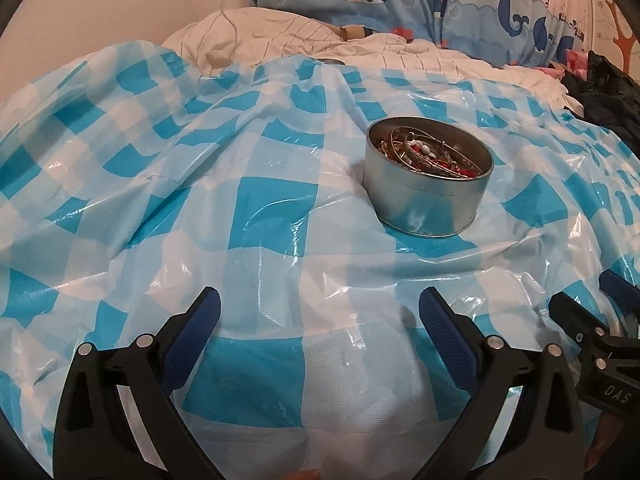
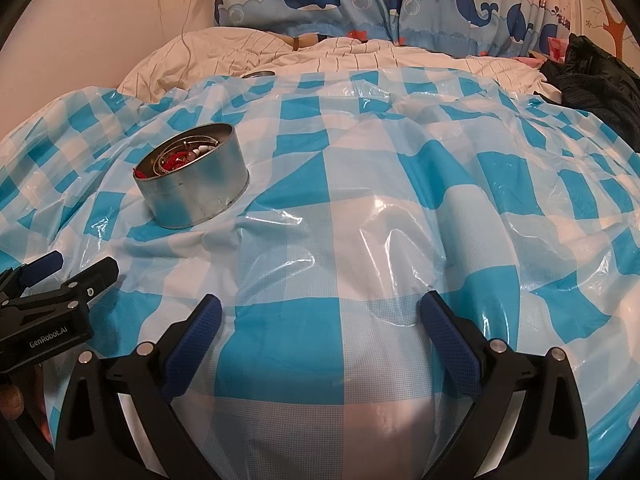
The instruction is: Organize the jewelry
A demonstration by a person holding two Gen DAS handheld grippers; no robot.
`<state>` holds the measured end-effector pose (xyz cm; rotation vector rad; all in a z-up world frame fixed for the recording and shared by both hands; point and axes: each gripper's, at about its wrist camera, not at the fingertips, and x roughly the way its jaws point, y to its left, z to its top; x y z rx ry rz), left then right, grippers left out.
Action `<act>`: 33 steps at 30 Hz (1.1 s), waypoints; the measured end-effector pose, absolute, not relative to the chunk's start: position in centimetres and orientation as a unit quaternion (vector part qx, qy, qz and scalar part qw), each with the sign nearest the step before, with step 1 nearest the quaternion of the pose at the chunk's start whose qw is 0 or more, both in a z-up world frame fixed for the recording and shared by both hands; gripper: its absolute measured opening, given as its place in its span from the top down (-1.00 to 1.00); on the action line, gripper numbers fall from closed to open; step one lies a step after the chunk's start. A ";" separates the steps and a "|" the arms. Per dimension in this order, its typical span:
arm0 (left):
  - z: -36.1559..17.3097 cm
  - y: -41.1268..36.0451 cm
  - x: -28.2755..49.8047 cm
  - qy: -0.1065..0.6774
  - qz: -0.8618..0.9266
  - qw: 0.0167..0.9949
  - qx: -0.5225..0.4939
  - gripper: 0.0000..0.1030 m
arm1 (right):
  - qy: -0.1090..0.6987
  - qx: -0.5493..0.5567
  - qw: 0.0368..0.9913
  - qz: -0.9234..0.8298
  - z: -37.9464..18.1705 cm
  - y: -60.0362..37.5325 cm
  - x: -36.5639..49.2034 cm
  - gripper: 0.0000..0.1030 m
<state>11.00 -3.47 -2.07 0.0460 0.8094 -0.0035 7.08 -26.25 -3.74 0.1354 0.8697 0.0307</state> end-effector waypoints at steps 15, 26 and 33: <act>-2.1 -3.6 11.0 0.395 -0.002 0.918 0.021 -0.85 | 0.421 0.065 0.904 0.015 -3.7 -26.2 7.1 -0.86; -2.4 -3.3 11.1 0.401 -0.003 0.916 0.014 -0.85 | 0.421 0.066 0.904 0.015 -3.7 -26.2 7.1 -0.86; -2.4 -3.4 11.1 0.401 -0.001 0.916 0.016 -0.85 | 0.422 0.065 0.904 0.015 -3.7 -26.3 7.1 -0.86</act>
